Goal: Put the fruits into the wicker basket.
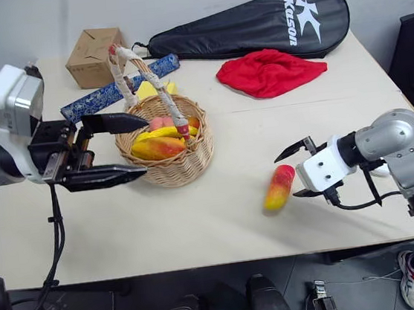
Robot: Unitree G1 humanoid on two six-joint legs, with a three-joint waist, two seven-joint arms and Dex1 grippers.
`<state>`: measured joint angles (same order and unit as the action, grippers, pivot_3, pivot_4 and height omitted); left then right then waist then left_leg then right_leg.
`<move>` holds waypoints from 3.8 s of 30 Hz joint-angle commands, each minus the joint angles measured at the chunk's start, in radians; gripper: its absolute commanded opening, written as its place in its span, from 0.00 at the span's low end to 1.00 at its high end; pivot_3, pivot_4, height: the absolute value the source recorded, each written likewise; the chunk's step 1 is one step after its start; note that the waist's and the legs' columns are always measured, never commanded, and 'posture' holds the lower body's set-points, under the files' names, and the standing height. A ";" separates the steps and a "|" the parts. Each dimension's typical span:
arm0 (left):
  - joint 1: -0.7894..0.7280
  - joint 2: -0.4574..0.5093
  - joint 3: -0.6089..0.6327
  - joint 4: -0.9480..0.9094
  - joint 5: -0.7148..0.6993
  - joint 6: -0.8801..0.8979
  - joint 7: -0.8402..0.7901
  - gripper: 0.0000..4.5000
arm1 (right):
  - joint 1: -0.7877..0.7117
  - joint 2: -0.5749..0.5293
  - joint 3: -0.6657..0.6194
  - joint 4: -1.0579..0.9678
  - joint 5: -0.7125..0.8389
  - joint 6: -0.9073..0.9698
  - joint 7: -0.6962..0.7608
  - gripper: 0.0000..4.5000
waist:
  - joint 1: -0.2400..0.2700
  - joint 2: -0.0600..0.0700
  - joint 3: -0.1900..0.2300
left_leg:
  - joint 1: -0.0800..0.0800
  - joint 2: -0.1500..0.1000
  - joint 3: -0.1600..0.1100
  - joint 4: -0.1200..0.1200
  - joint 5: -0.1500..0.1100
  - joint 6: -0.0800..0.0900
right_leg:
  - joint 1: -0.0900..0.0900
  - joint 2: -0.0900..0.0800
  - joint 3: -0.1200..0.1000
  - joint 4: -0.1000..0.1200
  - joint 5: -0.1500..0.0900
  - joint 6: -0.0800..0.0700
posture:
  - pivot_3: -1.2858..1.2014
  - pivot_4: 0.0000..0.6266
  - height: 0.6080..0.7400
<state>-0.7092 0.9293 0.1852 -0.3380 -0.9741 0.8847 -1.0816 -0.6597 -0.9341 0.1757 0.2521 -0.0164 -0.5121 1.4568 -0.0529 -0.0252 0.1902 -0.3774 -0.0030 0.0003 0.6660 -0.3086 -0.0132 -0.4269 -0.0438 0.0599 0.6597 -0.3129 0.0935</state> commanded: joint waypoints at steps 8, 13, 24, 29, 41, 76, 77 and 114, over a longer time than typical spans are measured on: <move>-0.015 0.056 -0.024 -0.040 0.012 -0.009 -0.071 1.00 | -0.062 0.041 0.068 0.129 0.014 -0.060 0.018 0.71 | 0.000 0.000 0.000 | 0.000 0.000 0.000 0.000 0.000 0.000 | 0.000 0.000 0.000 0.000 0.000 0.000 | 0.52 0.24 1.00; -0.008 0.063 -0.038 -0.023 0.047 -0.034 -0.097 1.00 | -0.026 0.023 0.048 0.099 0.076 0.008 0.031 0.36 | 0.001 0.000 0.000 | 0.000 0.000 0.000 0.000 0.000 0.000 | 0.000 0.000 0.000 0.000 0.000 0.000 | 0.52 0.24 1.00; 0.018 0.093 0.043 0.023 0.060 -0.032 -0.075 1.00 | -0.227 0.127 -0.106 0.071 0.240 0.598 -0.207 0.20 | -0.008 0.000 0.000 | 0.000 0.001 0.000 0.000 0.000 0.001 | -0.001 0.000 0.000 0.001 0.000 0.000 | 0.52 0.24 1.00; 0.081 0.130 0.156 0.050 0.052 -0.012 -0.034 1.00 | -0.408 0.337 -0.078 0.155 0.223 0.730 -0.334 0.20 | -0.008 0.000 0.000 | 0.000 0.001 -0.001 -0.001 0.000 0.000 | -0.002 0.000 0.000 0.001 -0.001 -0.001 | 0.52 0.24 1.00; 0.196 0.151 0.294 -0.035 -0.005 0.027 0.065 1.00 | -0.675 0.626 -0.079 0.476 0.207 0.825 -0.395 0.43 | -0.003 0.000 0.000 | -0.013 0.000 -0.010 0.001 0.002 -0.003 | -0.008 -0.004 -0.002 0.001 0.000 -0.001 | 0.52 0.24 1.00; 0.254 0.154 0.314 0.011 0.007 -0.043 0.102 1.00 | -0.264 0.677 -0.155 -0.182 0.589 1.355 -0.576 0.75 | -0.008 0.000 0.000 | -0.014 0.000 -0.007 -0.001 0.001 -0.001 | -0.014 -0.002 0.000 0.003 0.000 -0.002 | 0.52 0.24 1.00; 0.253 0.152 0.312 0.012 0.008 -0.045 0.102 1.00 | -0.269 0.684 -0.149 -0.170 0.580 1.341 -0.585 0.75 | -0.008 0.000 0.000 | -0.014 0.000 -0.007 -0.001 0.001 -0.001 | -0.014 -0.002 0.000 0.003 0.000 -0.002 | 0.52 0.24 1.00; 0.069 -0.108 0.026 0.078 0.091 -0.168 0.109 1.00 | 0.263 0.209 -0.840 -0.356 0.705 1.193 -0.707 0.06 | 0.018 0.000 0.000 | -0.013 0.000 0.001 0.000 0.001 0.002 | -0.015 0.000 0.000 0.003 0.001 0.000 | 0.52 0.24 1.00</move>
<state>-0.6242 0.8237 0.2054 -0.2599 -0.8974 0.7459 -0.9744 -0.4098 -0.7356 -0.6051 -0.0434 0.6498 0.7168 0.7672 -0.0353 -0.0247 0.1903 -0.3896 -0.0024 0.0018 0.6662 -0.3077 -0.0112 -0.4409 -0.0426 0.0603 0.6630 -0.3117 0.0934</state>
